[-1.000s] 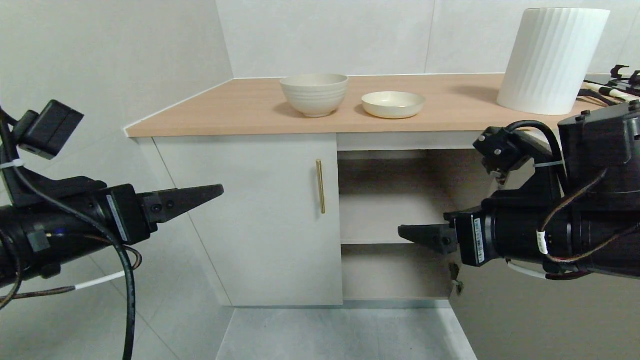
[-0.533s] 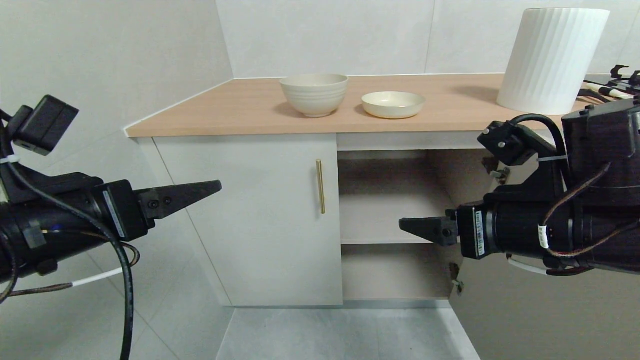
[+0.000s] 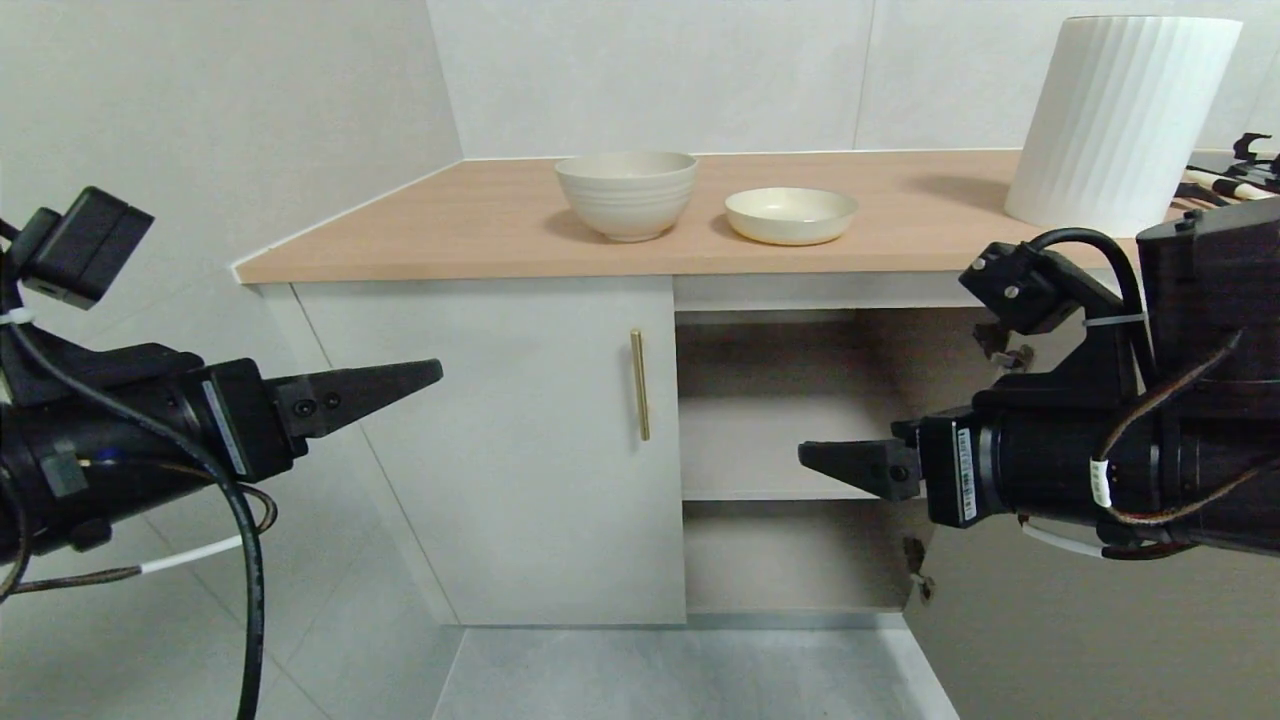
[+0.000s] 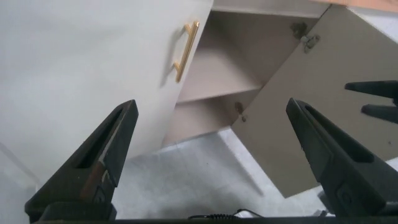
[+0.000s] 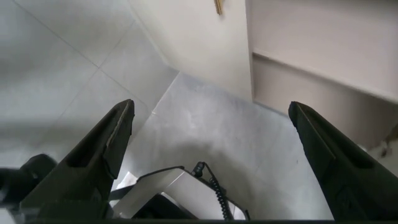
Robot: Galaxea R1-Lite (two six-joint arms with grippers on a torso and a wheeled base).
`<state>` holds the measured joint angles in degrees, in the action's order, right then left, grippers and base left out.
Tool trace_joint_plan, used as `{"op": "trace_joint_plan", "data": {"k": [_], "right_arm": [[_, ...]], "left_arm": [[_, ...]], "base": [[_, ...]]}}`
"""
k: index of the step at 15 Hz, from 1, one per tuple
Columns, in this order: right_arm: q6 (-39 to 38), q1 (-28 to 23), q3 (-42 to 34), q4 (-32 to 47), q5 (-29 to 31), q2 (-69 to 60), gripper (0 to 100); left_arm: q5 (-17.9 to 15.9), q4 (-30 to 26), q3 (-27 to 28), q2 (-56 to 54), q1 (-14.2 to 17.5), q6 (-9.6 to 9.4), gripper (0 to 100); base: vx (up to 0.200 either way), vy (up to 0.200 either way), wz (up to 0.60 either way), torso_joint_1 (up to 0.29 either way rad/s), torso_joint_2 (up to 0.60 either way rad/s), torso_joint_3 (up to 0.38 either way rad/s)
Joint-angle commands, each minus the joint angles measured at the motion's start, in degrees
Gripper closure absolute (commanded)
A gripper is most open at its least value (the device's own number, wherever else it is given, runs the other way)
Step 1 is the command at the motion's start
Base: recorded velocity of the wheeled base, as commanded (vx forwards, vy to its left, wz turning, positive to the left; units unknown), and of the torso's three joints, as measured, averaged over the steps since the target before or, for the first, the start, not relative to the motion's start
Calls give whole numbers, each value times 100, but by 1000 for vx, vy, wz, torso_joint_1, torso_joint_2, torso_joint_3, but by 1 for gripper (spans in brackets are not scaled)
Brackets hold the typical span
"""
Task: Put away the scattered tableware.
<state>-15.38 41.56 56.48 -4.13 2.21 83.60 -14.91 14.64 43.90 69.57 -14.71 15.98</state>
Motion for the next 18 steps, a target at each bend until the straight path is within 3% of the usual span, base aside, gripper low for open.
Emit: {"op": "trace_joint_plan", "data": {"k": [1, 5, 18], "right_arm": [[0, 1, -23, -9, -1, -19, 0], [0, 1, -137, -53, -45, -63, 0], [36, 1, -181, -53, -45, -116, 0]], "left_arm": [[6, 4, -4, 48, 4, 1, 0], [6, 12, 13, 48, 56, 1, 0], [-30, 30, 13, -14, 56, 10, 0]], "base": [[200, 0, 0, 7, 2, -12], [200, 0, 0, 1, 2, 0], [0, 0, 0, 2, -12, -10]]}}
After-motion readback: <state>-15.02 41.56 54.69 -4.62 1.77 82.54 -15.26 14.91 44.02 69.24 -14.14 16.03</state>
